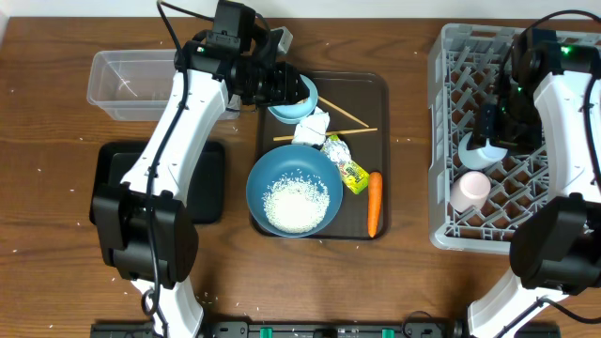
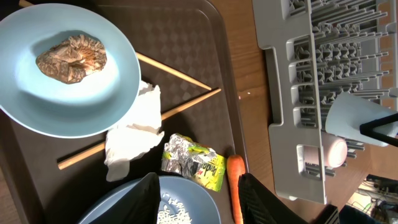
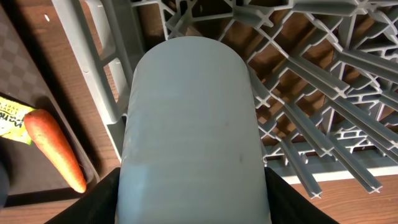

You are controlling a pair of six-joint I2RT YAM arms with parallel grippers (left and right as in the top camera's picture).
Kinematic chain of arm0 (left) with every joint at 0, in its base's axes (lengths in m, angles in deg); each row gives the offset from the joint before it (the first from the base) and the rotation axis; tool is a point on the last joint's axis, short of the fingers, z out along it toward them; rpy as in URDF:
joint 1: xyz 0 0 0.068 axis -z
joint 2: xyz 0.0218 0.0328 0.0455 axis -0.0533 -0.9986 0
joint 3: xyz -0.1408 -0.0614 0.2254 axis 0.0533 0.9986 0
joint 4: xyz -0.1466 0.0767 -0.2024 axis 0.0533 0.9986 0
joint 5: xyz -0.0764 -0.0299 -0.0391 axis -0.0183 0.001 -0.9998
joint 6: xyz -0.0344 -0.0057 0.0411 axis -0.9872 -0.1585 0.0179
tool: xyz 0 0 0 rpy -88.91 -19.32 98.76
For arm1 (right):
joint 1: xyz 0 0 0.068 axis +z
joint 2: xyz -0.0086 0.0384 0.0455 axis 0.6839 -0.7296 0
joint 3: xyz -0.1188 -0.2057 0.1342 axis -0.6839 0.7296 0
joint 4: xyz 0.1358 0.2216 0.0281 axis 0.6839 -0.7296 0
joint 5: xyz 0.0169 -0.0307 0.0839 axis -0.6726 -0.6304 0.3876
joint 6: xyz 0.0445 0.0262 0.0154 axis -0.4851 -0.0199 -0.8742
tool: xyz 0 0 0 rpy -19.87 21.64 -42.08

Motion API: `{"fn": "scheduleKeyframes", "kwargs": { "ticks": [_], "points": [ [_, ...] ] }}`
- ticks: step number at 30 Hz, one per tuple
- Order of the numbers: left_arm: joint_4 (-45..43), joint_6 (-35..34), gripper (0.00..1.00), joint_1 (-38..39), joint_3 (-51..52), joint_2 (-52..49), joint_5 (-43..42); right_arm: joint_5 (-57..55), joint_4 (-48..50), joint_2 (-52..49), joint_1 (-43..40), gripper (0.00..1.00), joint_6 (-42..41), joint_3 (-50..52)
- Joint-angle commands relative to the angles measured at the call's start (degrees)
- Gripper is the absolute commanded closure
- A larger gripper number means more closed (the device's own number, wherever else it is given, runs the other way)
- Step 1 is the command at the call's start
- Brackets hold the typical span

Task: Sort waste into correct bins and load items into the dishwasher rack
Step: 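Place the blue cup upside down in the gray rack with the right gripper, then grasp the orange carrot on the tray with the left gripper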

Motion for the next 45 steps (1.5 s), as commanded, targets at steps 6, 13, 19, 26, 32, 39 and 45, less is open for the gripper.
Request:
{"fn": "scheduleKeyframes", "kwargs": {
  "ticks": [6,13,19,26,32,39,45],
  "points": [
    [0.04,0.59,0.58,-0.20,0.24,-0.35,0.70,-0.61,0.17,-0.13,0.85,0.14,-0.92,0.31],
    [0.04,0.59,0.58,-0.20,0.24,-0.35,0.70,2.29,2.23,-0.11,0.85,0.16,-0.90,-0.33],
    [0.15,0.61,0.57,-0.17,0.24,-0.35,0.70,2.91,1.46,-0.11,0.85,0.19,-0.66,-1.38],
    [0.42,1.64,0.58,-0.11,0.24,-0.35,2.49,12.22,0.20,0.13,2.34,0.27,5.07,-3.52],
    [3.06,3.04,0.58,1.11,0.24,-0.35,6.10,11.19,1.75,0.87,8.63,0.24,5.75,-8.28],
    [8.94,9.64,0.57,11.78,0.24,-0.35,21.59,8.87,6.71,0.87,10.49,0.10,3.45,-8.96],
    [9.75,11.87,0.51,23.12,0.24,-0.37,30.51,8.90,7.23,0.87,7.74,0.09,2.93,-8.96]
  ]
}}
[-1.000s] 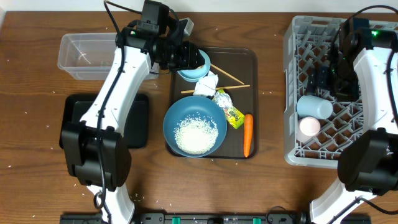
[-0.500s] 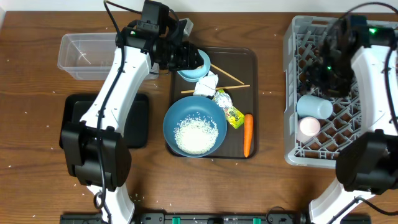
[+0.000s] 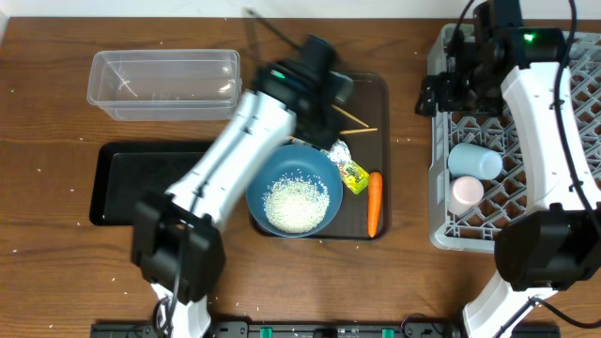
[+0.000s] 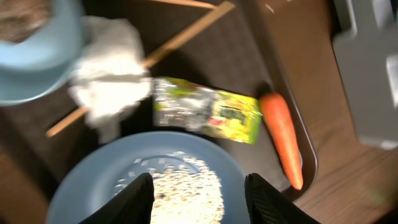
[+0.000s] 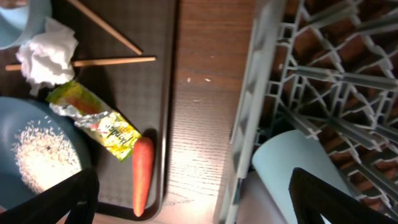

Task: Sort waste into correct bins and load items into the dishwasher rack
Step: 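Grasp the orange carrot on the tray with the left gripper, then move the carrot left and release it onto the black tray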

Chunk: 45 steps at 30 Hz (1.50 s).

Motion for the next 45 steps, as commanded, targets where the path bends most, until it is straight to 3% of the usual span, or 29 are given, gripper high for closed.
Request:
{"fn": "scheduleKeyframes", "kwargs": {
  "ticks": [1,12,28,29,32,35,45],
  "points": [
    [0.24,2.69,0.51,4.44,0.22,-0.46,6.69,-0.48,-0.11,0.92,-2.12,0.09,-0.94,-1.01],
    [-4.17,-3.96,0.50,11.69,0.26,-8.68,3.21,-0.50,-0.70,0.92,-5.62,0.09,-0.90,-1.01],
    [-9.66,-10.97,0.50,13.16,0.26,-19.50,-0.44,-0.57,-0.98,0.92,-6.67,0.08,-0.66,-1.01],
    [-9.66,-10.95,0.51,13.16,0.24,-19.50,-0.44,-0.57,-0.98,0.92,-6.67,0.08,-0.66,-1.01],
    [-9.64,-10.95,0.73,13.16,0.24,-19.47,-0.46,-0.57,-0.98,0.92,-6.67,0.08,-0.66,-1.01],
    [-9.29,-10.95,0.85,13.05,-0.09,-18.78,-0.48,-0.57,-1.01,0.92,-6.67,0.08,-0.66,-1.01],
    [-6.67,-10.93,0.88,9.05,-0.90,-4.09,-2.99,-0.57,-1.01,0.92,-6.67,0.08,-0.68,-1.01]
  ]
}}
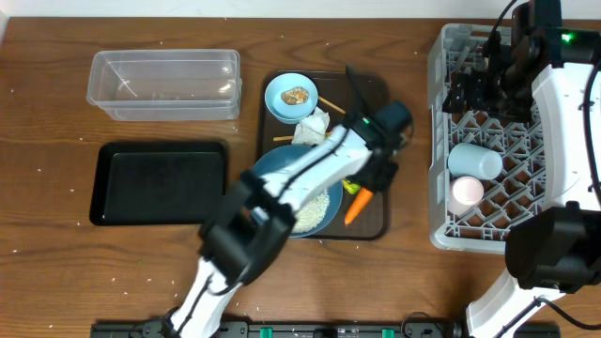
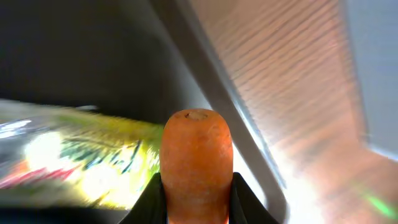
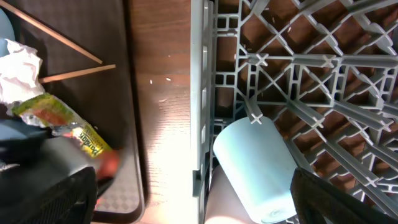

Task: Sort waste into correct bins and load items into the dishwasher rack
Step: 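Move the carrot left and release it onto the black tray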

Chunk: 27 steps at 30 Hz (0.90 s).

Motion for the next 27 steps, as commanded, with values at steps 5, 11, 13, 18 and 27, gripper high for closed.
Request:
{"fn": "scheduleKeyframes", "kwargs": {
  "ticks": [5,11,13,18,27],
  "points": [
    [1.62,-0.26,0.88,-9.75,-0.92,19.43,-0.44,-0.31,-0.07,0.92,-0.33,0.08,-0.55,-1.01],
    [9.94,-0.31,0.88,-22.67,-0.90,22.71,8.48,-0.31,-0.09,0.92,-0.31,0.07,-0.55,-1.01],
    [14.25,-2.08,0.88,-27.32,-0.66,22.14,12.83,-0.31,-0.09,0.92,-0.31,0.07,-0.55,-1.01],
    [21.51,-12.00,0.88,-41.79,4.00,21.22,17.31,-0.31,-0.39,0.90,-0.31,0.06,-0.55,-1.01],
    [8.96,-13.99,0.92,-57.57,22.27,21.22,11.61,-0.31,0.42,0.90,-0.31,0.04,-0.55,-1.01]
  ]
}}
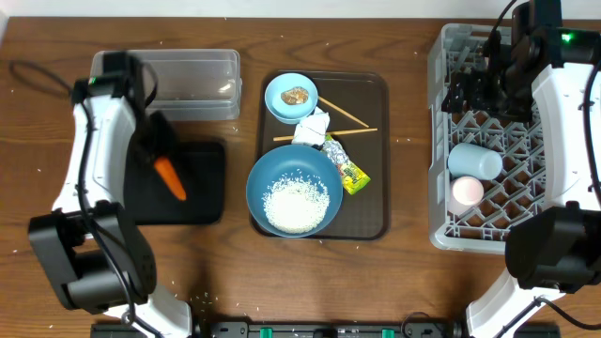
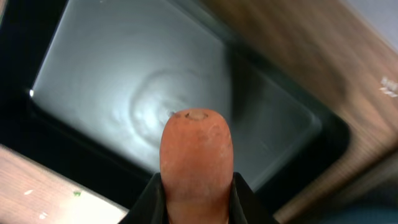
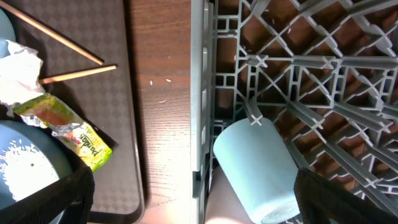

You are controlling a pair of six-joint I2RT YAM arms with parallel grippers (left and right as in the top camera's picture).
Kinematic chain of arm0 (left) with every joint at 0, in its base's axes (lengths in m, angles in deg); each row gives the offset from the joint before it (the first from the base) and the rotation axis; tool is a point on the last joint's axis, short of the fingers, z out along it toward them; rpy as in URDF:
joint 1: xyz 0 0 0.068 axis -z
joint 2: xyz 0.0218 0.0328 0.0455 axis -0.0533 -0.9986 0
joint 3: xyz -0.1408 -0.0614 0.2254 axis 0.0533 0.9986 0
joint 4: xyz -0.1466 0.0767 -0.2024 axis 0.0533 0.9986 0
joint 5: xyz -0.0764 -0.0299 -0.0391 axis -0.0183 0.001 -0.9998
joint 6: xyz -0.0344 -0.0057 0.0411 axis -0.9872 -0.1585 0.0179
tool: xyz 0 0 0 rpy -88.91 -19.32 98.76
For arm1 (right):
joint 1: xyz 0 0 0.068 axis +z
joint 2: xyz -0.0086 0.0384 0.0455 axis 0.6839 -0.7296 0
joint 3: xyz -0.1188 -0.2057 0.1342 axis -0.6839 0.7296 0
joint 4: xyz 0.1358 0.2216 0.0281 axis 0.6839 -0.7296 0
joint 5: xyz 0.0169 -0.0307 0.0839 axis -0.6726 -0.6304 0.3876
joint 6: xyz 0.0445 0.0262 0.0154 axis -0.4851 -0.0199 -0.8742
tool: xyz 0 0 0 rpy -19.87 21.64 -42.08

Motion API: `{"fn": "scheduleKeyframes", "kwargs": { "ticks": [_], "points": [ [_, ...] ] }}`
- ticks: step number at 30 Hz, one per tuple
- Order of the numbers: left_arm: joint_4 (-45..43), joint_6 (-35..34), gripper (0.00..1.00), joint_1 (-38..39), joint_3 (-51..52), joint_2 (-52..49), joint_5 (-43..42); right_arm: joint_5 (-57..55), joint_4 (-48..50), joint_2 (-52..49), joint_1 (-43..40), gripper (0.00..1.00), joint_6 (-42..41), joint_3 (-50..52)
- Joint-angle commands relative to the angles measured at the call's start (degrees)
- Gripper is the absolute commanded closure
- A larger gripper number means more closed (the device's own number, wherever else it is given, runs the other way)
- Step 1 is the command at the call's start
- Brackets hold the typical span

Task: Sort waste into correct bins and load items into the dishwasher rack
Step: 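Move the carrot left and release it onto the black tray, then grasp the yellow snack wrapper with the left gripper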

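Note:
My left gripper [image 1: 161,158] is shut on the orange carrot [image 1: 170,178] and holds it just above the black bin [image 1: 117,202] at the left. In the left wrist view the carrot [image 2: 196,155] points down at the bin's floor [image 2: 143,81]. My right gripper [image 1: 472,94] hangs open over the grey dishwasher rack [image 1: 438,141], nothing between its fingers [image 3: 43,196]. A light blue cup [image 3: 255,165] lies on its side in the rack, with a pink cup [image 1: 467,193] next to it.
The brown tray [image 1: 376,89] holds a big blue bowl of rice [image 1: 294,192], a small blue plate [image 1: 291,96] with a crumpled brown scrap, chopsticks [image 1: 346,117], a white tissue [image 1: 312,128] and a green-yellow wrapper [image 1: 348,170]. A clear plastic container [image 1: 164,83] stands behind the black bin.
My left gripper, still shut on the carrot, has gone from the right side of the brown tray to above the black bin at the left. The right arm has not moved.
At first my right gripper held the light blue cup in the rack and my left hovered open over the small plate. Then the cup lay in the rack, the right gripper open. The left gripper then held the carrot over the tray, now over the black bin.

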Motion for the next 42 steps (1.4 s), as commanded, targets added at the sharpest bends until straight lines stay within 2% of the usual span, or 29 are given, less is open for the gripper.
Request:
{"fn": "scheduleKeyframes", "kwargs": {
  "ticks": [1,3,4,9,12,18,21,28,33,37,42],
  "points": [
    [-4.31,-1.64,0.92,-1.64,6.14,-0.22,-2.71,-0.31,0.15,0.90,-0.31,0.04,-0.55,-1.01],
    [-7.96,-1.62,0.92,-2.01,9.57,-0.22,-2.69,-0.31,0.09,0.90,-0.31,0.04,-0.55,-1.01],
    [-9.64,-1.62,0.88,-1.99,11.08,-0.22,-2.69,-0.31,-0.02,0.90,-0.31,0.04,-0.55,-1.01],
    [-13.60,-1.60,0.59,-1.99,13.42,-0.22,-2.67,-0.31,-0.52,0.90,-0.31,0.04,-0.55,-1.01],
    [-13.94,-1.60,0.49,-1.99,12.41,-0.15,-2.73,-0.31,-0.55,0.90,-0.31,0.04,-0.55,-1.01],
    [-7.63,1.36,0.41,-1.40,4.63,2.47,-8.52,-0.31,-0.72,0.90,-0.31,0.04,-0.50,-1.01],
    [-7.19,6.43,0.36,1.03,0.44,5.18,-12.98,-0.31,-0.55,0.90,-0.31,0.04,-0.52,-1.01],
    [-14.99,14.86,0.25,15.89,-1.70,7.45,-13.18,-0.31,-0.11,0.90,-0.31,0.03,-0.52,-1.01],
    [-20.48,17.29,0.19,27.23,-1.70,1.51,-13.18,-0.31,-0.31,0.90,-0.31,0.03,-0.52,-1.01],
    [-24.48,22.80,0.19,34.91,-1.70,-4.72,-13.05,-0.31,-0.35,0.90,-0.31,0.03,-0.52,-1.01],
    [-27.50,25.20,0.15,42.01,-1.73,-9.94,-8.22,-0.31,-0.79,0.90,-0.31,0.04,-0.52,-1.01]
  ]
}}
